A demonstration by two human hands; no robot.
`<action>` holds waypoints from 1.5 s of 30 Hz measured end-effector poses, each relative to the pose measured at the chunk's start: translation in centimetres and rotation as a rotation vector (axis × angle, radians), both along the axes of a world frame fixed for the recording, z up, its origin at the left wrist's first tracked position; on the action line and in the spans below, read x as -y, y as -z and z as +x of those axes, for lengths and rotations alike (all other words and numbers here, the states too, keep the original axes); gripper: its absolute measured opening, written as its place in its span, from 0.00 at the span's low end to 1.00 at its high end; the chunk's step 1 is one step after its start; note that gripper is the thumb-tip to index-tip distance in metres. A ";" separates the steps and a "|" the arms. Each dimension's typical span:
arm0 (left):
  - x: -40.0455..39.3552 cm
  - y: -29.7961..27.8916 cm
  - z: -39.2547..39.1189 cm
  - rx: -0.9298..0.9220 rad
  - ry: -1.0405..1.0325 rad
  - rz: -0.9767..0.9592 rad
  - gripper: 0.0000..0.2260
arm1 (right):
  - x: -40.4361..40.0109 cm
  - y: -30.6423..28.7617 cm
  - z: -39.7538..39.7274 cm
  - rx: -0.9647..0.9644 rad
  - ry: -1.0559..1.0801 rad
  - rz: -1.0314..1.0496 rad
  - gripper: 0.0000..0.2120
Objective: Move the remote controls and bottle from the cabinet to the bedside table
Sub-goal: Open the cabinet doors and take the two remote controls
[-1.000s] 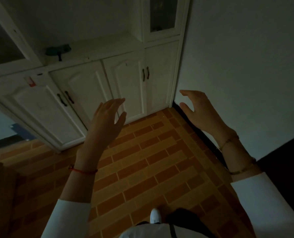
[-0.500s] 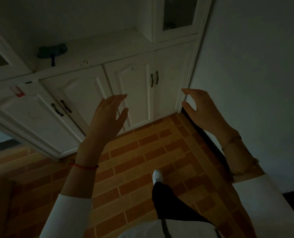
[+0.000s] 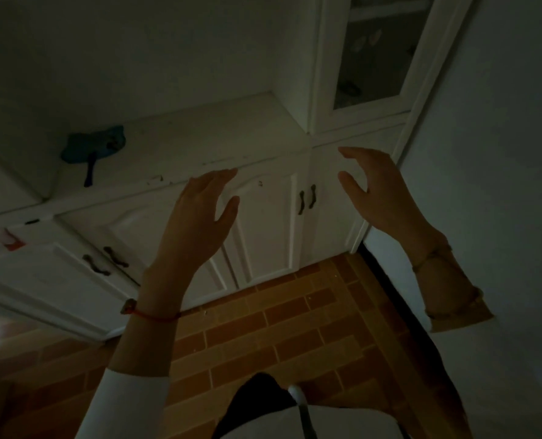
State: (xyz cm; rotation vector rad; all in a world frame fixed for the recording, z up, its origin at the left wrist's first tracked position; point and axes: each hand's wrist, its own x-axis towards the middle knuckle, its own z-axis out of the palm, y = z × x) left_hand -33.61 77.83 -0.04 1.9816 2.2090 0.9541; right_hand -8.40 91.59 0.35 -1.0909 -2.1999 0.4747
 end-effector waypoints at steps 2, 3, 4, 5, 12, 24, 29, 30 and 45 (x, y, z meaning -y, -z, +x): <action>-2.6 -0.3 -1.1 0.012 0.001 0.014 0.20 | -2.6 -0.2 -1.4 -0.015 -0.009 0.009 0.21; -3.9 -0.4 -1.7 0.020 0.000 0.022 0.20 | -3.9 -0.2 -2.1 -0.019 -0.013 0.014 0.21; -5.2 -0.4 -2.1 0.027 0.001 0.030 0.20 | -5.1 -0.2 -2.7 -0.019 -0.015 0.016 0.21; -6.5 -0.5 -2.6 0.032 0.006 0.037 0.20 | -6.3 -0.1 -3.3 -0.019 -0.015 0.017 0.20; -17.2 -0.3 -6.5 0.017 0.079 0.082 0.19 | -14.7 0.4 -7.4 -0.032 0.032 0.037 0.21; -32.5 -3.6 -8.9 0.044 0.242 0.208 0.19 | -25.1 -2.2 -10.8 -0.116 0.159 0.096 0.21; -36.0 -5.4 -7.8 0.098 0.313 0.265 0.19 | -27.4 -4.7 -10.6 -0.146 0.184 0.181 0.19; -36.6 -5.7 -7.5 0.100 0.320 0.282 0.19 | -27.8 -5.3 -10.5 -0.165 0.177 0.201 0.19; -45.4 -15.8 -2.7 0.206 0.355 0.596 0.18 | -35.8 -22.2 -11.2 -0.422 0.209 0.509 0.16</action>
